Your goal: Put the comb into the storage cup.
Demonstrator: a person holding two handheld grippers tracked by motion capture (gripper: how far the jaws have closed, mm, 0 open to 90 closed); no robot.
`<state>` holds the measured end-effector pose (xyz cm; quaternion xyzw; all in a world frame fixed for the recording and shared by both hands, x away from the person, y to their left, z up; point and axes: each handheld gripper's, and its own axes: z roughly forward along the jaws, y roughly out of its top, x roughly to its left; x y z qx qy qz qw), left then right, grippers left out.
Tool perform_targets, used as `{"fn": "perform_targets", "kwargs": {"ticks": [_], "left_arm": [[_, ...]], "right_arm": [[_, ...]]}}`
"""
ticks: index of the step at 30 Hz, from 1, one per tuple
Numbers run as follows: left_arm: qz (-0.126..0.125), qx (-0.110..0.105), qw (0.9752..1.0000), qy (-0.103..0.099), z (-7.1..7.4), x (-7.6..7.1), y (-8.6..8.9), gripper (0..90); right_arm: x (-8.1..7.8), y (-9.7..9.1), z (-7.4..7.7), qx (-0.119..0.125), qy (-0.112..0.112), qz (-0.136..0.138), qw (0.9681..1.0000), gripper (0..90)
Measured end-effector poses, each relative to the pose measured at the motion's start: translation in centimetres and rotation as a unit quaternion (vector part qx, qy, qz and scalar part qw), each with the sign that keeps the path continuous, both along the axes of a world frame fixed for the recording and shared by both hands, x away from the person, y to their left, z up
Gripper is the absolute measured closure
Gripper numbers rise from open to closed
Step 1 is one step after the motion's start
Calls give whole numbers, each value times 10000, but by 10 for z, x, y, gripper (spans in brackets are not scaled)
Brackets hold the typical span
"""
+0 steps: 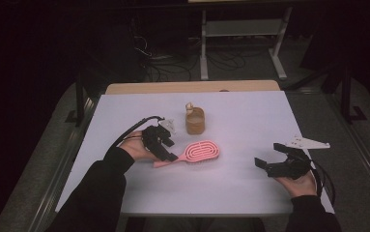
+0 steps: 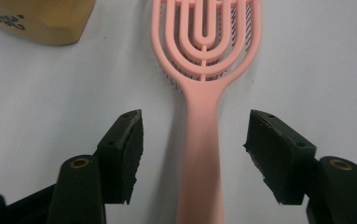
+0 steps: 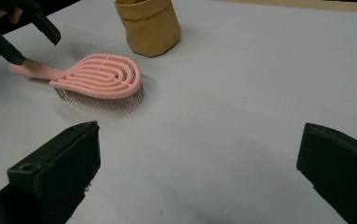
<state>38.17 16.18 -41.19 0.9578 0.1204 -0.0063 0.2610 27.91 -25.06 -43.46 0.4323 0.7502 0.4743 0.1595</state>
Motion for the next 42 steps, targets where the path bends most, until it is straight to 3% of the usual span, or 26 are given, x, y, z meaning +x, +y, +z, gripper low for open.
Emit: {"fn": "perform_targets", "kwargs": {"ticks": [10, 24, 36, 42], "left_arm": [[-11, -20, 9999, 107, -10, -2, -7, 207], [-78, 204, 9996, 174, -24, -5, -18, 170], [-22, 281, 9992, 279, -32, -3, -23, 303], [-12, 342, 9993, 180, -33, -3, -25, 413]], "right_arm": [[0, 0, 0, 5, 8, 11, 10000, 0], [0, 0, 0, 5, 11, 21, 10000, 0], [0, 0, 0, -1, 10, 29, 10000, 0], [0, 0, 0, -10, 10, 31, 10000, 0]]}}
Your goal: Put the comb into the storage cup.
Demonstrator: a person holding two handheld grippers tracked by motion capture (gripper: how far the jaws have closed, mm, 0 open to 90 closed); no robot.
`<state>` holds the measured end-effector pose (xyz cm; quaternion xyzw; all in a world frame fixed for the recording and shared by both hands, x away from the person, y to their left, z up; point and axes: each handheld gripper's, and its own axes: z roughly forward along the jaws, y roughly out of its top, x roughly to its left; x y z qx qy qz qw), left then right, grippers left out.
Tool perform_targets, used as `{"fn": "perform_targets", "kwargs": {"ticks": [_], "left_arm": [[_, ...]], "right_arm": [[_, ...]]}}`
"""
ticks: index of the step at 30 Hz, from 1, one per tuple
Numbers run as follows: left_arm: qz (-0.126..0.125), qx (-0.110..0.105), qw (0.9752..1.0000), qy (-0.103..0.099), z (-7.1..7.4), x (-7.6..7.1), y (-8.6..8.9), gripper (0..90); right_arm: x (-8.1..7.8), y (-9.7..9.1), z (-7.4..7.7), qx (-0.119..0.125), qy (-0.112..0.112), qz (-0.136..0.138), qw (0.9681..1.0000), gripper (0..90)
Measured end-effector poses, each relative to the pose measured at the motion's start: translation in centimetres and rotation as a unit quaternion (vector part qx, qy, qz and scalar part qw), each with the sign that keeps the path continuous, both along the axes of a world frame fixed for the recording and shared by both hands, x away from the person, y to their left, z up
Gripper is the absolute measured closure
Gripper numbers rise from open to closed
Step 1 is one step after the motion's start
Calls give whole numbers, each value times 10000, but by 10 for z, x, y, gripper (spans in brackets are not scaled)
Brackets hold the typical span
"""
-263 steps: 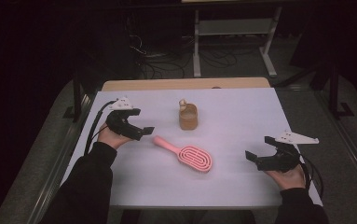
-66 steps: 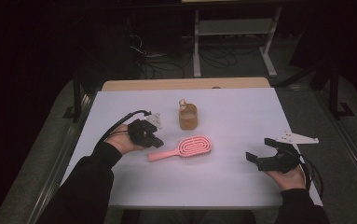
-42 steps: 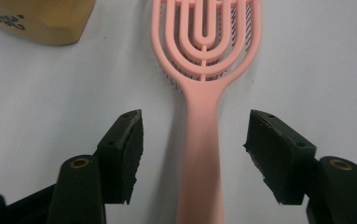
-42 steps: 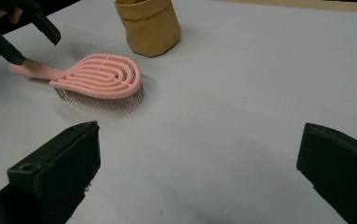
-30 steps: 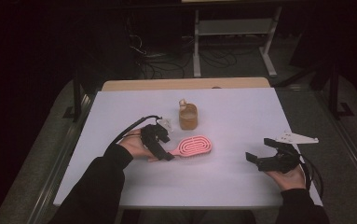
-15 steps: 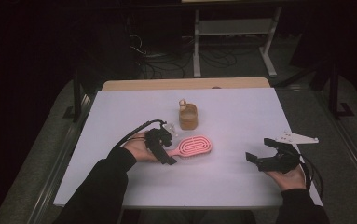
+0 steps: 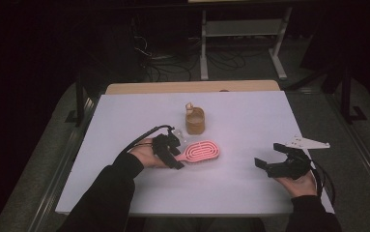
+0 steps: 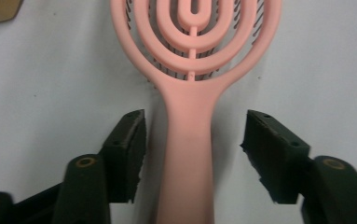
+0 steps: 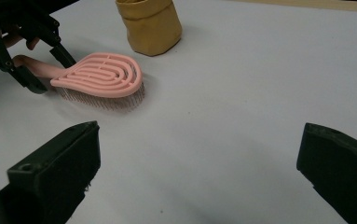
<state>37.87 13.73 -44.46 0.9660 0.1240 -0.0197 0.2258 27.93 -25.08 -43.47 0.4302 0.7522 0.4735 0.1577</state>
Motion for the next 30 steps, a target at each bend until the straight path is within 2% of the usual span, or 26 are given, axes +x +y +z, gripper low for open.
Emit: {"fn": "perform_targets", "kwargs": {"ticks": [8, 18, 24, 29, 30], "left_arm": [[103, 58, 9999, -107, 0, -2, -1, 548], [-23, 222, 9992, -330, 1, -4, -8, 676], [-83, 274, 9989, -377, 1, -4, -9, 691], [-155, 291, 9982, -493, 1, -6, -9, 695], [-211, 336, 9974, -601, 2, -8, -10, 695]], "right_arm": [[0, 0, 0, 10, -1, -2, 10000, 0], [0, 0, 0, -4, 14, 6, 10000, 0], [0, 0, -1, -3, 19, -2, 10000, 0], [0, 0, -1, -7, 23, 0, 10000, 0], [0, 0, -1, -7, 24, -1, 10000, 0]]}}
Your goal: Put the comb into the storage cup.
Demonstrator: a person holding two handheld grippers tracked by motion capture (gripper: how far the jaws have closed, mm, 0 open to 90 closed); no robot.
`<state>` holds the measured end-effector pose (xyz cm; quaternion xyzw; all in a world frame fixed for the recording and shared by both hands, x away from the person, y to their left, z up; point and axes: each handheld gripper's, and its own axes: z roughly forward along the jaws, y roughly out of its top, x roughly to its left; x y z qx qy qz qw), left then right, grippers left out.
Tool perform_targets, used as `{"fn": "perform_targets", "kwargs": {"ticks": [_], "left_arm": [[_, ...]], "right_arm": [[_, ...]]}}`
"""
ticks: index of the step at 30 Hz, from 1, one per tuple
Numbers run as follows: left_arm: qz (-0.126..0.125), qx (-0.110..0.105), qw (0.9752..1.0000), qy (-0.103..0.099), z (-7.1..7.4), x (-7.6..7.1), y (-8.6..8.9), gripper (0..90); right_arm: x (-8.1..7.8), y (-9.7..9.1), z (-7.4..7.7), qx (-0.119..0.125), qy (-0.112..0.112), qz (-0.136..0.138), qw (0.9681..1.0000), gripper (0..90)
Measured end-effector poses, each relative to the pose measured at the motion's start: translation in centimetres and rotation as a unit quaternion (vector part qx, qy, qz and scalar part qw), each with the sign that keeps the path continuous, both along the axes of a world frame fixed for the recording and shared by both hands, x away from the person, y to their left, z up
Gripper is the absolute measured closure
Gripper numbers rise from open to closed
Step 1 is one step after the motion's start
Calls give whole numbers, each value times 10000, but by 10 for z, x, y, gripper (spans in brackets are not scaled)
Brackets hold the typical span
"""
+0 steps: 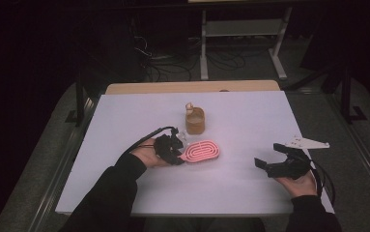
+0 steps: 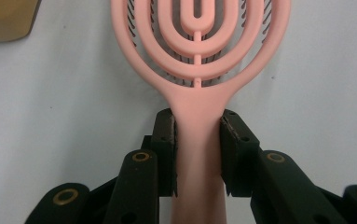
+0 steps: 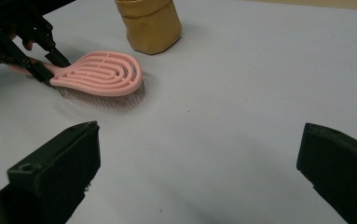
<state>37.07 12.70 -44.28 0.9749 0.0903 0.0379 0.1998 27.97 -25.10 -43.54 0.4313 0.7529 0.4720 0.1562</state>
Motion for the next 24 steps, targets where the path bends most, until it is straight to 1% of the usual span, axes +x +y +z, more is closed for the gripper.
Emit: {"fn": "perform_targets", "kwargs": {"ticks": [5, 9, 11, 15, 21, 22, 24], "left_arm": [[-73, -10, 9999, -132, 0, -3, -1, 697], [-107, 10, 9998, -168, 2, -4, -1, 697], [-103, -26, 9998, -154, 2, -5, 0, 697], [-111, -46, 9997, -196, 6, -6, 2, 697], [-90, -223, 9994, -239, 13, -7, 8, 698], [-117, -221, 9993, -293, 15, -8, 9, 697], [-144, -271, 9990, -338, 18, -9, 11, 698]], "right_arm": [[0, 0, 0, 1, 0, 0, 10000, 0], [0, 0, 0, -1, -3, -1, 10000, 0], [0, 0, 0, 2, -4, 1, 10000, 0], [0, 0, 0, 1, -9, -1, 10000, 0], [0, 0, 0, -2, -6, -4, 10000, 0], [0, 0, 0, -2, -6, -3, 10000, 0], [0, -1, 0, 5, -5, -10, 10000, 0]]}}
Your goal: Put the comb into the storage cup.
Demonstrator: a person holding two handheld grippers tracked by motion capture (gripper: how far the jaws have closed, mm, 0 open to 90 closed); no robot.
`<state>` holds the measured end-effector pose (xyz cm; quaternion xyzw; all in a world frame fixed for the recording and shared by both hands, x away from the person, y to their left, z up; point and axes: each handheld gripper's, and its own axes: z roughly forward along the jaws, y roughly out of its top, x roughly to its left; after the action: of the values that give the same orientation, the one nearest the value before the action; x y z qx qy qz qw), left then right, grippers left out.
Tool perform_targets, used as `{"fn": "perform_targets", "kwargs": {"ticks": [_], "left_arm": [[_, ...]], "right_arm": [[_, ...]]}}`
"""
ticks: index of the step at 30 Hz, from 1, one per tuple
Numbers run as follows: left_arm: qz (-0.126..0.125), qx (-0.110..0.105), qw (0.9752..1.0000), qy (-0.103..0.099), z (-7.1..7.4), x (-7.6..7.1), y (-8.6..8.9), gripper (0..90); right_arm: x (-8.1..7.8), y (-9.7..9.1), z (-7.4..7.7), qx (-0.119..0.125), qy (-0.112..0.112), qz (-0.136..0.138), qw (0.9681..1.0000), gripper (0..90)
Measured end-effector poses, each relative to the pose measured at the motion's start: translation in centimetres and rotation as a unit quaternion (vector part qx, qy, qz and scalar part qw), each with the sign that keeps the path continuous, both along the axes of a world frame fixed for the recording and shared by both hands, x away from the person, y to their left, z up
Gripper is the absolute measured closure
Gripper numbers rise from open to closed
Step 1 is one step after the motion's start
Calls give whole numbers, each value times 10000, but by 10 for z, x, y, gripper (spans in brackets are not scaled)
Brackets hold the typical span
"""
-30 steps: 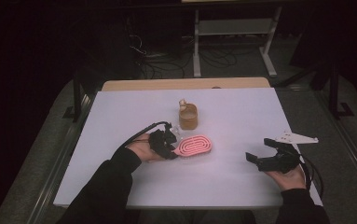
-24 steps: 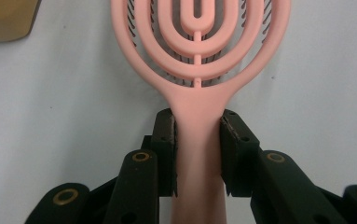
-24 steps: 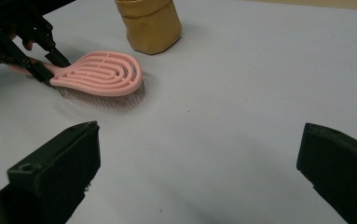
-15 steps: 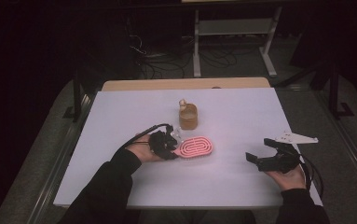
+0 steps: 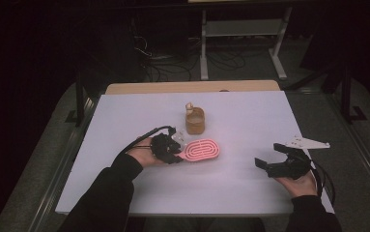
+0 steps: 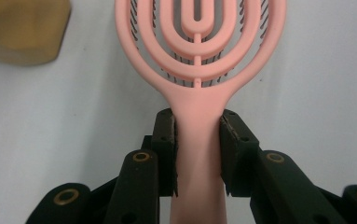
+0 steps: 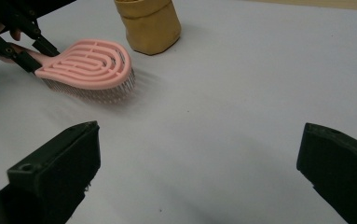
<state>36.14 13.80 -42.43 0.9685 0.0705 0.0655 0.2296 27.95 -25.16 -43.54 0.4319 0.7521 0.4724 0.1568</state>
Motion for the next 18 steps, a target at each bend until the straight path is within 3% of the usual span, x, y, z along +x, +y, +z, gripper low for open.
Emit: {"fn": "perform_targets", "kwargs": {"ticks": [10, 18], "left_arm": [[129, -148, 9998, -83, 19, -1, 16, 697], [140, -169, 9993, -288, 37, -3, 24, 697]], "right_arm": [[0, 0, 0, 9, 5, -22, 10000, 0], [0, 0, 2, 38, -14, -13, 10000, 0]]}}
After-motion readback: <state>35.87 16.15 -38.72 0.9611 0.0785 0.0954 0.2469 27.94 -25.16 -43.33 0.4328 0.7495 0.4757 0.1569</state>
